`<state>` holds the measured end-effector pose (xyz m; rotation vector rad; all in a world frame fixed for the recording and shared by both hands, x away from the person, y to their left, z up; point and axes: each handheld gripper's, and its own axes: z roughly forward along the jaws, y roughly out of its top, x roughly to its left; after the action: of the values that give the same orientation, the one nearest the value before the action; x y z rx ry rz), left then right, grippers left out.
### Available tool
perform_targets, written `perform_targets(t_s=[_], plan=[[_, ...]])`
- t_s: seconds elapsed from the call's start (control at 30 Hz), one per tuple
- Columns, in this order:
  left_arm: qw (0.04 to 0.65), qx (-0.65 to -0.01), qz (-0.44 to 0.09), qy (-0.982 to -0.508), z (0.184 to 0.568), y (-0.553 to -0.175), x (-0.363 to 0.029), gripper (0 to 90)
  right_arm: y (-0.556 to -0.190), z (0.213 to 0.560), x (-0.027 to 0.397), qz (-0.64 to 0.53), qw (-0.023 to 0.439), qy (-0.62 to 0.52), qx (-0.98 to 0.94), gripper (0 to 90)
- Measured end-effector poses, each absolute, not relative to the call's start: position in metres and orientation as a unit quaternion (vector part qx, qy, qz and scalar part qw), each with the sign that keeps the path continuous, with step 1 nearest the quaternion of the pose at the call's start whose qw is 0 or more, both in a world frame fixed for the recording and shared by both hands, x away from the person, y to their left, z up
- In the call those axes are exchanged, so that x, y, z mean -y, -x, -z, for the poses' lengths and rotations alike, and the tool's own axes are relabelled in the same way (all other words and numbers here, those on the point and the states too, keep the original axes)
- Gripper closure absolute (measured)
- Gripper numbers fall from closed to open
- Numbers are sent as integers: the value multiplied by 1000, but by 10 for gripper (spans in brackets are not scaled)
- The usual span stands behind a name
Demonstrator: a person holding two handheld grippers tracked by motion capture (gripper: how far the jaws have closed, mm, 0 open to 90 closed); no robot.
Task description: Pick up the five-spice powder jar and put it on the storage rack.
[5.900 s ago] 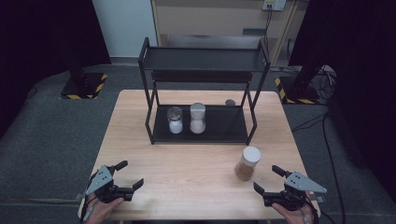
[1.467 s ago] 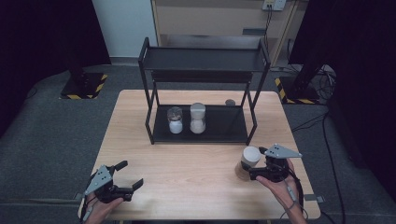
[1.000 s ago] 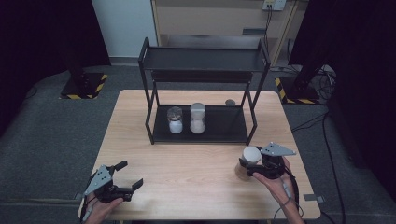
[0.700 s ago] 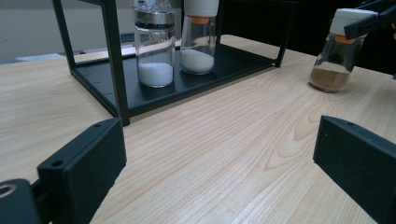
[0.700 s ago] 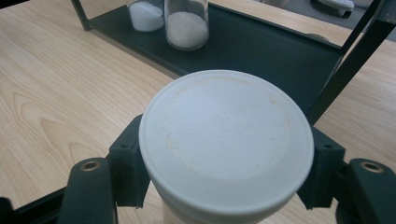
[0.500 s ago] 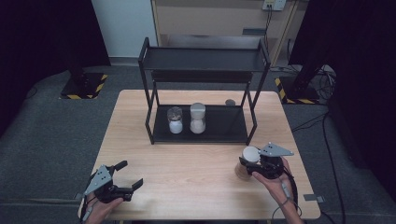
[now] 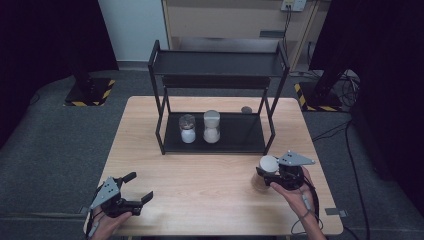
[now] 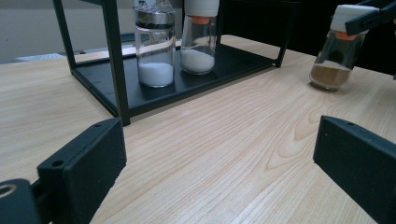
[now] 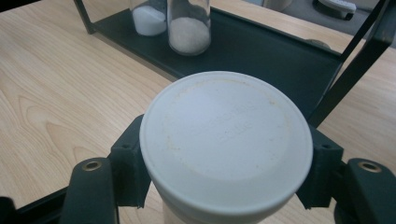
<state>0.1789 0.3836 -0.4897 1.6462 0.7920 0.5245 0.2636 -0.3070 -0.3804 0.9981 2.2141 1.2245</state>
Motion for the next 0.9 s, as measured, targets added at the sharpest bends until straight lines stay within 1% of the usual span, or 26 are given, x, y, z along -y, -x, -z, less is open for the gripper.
perform_targets(t_s=[0.4,0.9], plan=[[581,-339,-225,-706,489,-179,-384,13,-280,359,299,-439,187,-328,-815,342],[582,-338,-224,-705,490,-179,-384,14,-299,343,277,-433,177,-301,-831,342]])
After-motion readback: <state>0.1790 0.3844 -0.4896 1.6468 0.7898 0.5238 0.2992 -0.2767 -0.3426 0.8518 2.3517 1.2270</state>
